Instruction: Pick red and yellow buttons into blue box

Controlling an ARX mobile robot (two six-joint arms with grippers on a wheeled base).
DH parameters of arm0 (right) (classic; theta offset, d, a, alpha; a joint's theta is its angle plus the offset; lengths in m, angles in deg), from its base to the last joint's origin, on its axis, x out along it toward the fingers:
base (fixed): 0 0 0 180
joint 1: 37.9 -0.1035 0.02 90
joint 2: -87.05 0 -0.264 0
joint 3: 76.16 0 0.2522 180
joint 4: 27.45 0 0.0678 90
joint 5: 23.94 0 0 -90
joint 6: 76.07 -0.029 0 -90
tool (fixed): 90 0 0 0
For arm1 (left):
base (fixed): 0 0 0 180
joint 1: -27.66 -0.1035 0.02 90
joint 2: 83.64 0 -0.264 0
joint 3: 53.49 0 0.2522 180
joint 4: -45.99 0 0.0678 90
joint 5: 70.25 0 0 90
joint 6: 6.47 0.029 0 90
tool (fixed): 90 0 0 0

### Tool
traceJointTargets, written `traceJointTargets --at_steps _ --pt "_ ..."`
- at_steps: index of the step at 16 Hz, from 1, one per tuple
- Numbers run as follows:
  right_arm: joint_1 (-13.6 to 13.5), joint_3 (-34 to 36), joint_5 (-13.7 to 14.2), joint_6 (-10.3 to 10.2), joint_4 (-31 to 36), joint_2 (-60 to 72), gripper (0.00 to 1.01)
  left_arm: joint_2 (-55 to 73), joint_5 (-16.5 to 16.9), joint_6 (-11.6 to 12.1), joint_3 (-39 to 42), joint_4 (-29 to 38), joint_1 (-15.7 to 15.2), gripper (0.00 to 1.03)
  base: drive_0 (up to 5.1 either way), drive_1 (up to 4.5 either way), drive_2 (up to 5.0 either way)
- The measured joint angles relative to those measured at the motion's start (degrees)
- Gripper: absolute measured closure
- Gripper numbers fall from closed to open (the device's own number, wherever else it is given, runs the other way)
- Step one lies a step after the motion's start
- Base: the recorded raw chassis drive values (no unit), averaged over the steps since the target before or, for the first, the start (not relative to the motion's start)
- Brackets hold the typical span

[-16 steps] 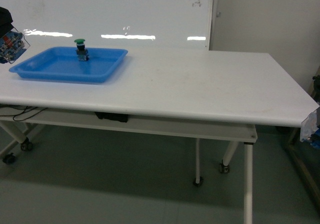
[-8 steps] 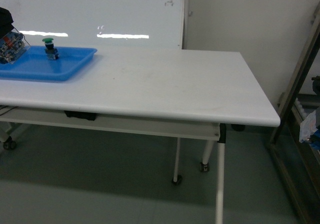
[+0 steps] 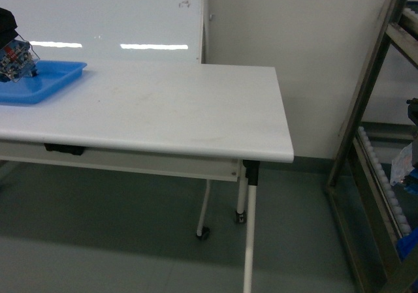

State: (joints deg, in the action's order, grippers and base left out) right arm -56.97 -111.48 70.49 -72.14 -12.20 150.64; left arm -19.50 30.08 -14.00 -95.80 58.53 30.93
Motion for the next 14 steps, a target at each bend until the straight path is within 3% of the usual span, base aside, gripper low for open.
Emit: traceJointTargets --at_steps 6,14 --pt "0.0 0.0 0.0 0.0 -0.1 0.0 0.69 0.0 0.2 0.0 0.0 -0.1 0.0 0.79 4.8 -3.04 -1.8" --pt "0.0 0.0 0.1 0.0 0.0 0.0 0.69 0.0 0.2 0.0 0.0 -0.1 0.0 0.79 4.1 -4.53 0.4"
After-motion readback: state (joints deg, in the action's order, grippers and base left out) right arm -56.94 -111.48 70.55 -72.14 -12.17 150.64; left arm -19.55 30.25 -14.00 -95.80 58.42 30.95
